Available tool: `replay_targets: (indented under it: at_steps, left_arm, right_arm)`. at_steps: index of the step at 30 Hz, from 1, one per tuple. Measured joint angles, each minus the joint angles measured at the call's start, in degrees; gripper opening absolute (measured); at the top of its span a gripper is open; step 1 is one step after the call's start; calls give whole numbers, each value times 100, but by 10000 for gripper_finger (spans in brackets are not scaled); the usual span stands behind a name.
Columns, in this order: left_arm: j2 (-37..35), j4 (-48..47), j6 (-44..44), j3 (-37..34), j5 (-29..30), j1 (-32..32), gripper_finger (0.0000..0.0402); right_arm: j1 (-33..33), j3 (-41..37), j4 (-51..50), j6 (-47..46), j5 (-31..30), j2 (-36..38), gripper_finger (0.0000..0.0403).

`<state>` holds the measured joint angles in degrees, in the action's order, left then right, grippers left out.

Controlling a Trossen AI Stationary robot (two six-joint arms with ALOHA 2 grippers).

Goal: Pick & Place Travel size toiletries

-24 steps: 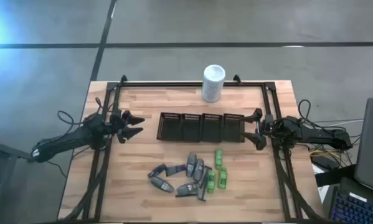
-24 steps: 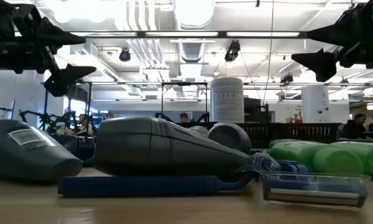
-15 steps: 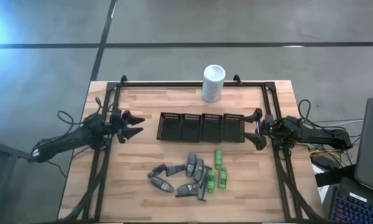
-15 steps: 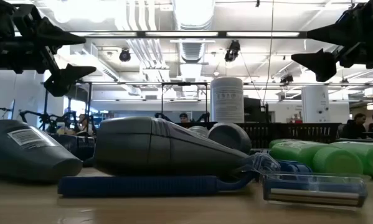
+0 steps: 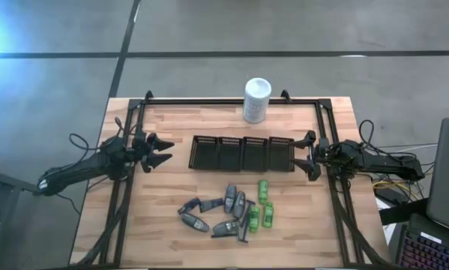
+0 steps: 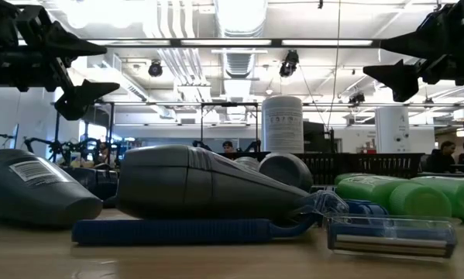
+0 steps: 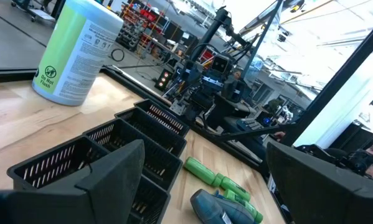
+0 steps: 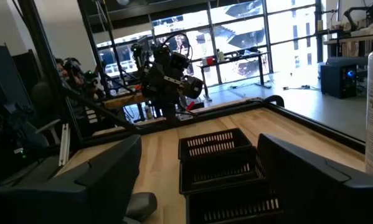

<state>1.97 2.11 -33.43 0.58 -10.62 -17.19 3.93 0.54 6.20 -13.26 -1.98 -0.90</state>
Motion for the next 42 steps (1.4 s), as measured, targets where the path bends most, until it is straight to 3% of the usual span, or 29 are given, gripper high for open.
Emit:
replay_targets:
  at_steps: [17,24,33,42]
  left_arm:
    - [-1,0,0,0,1,1,342]
    - [-1,0,0,0,-1,0,342]
    - [1,0,0,0,1,2,342]
    - [0,0,0,0,1,2,342]
  right_arm:
    - [1,2,8,236,0,0,268]
    - [-3,0,5,-1993,1,1,248]
    - [-4,0,72,-2746,181,0,227]
    - [-5,7,1311,-2636,728,1,219]
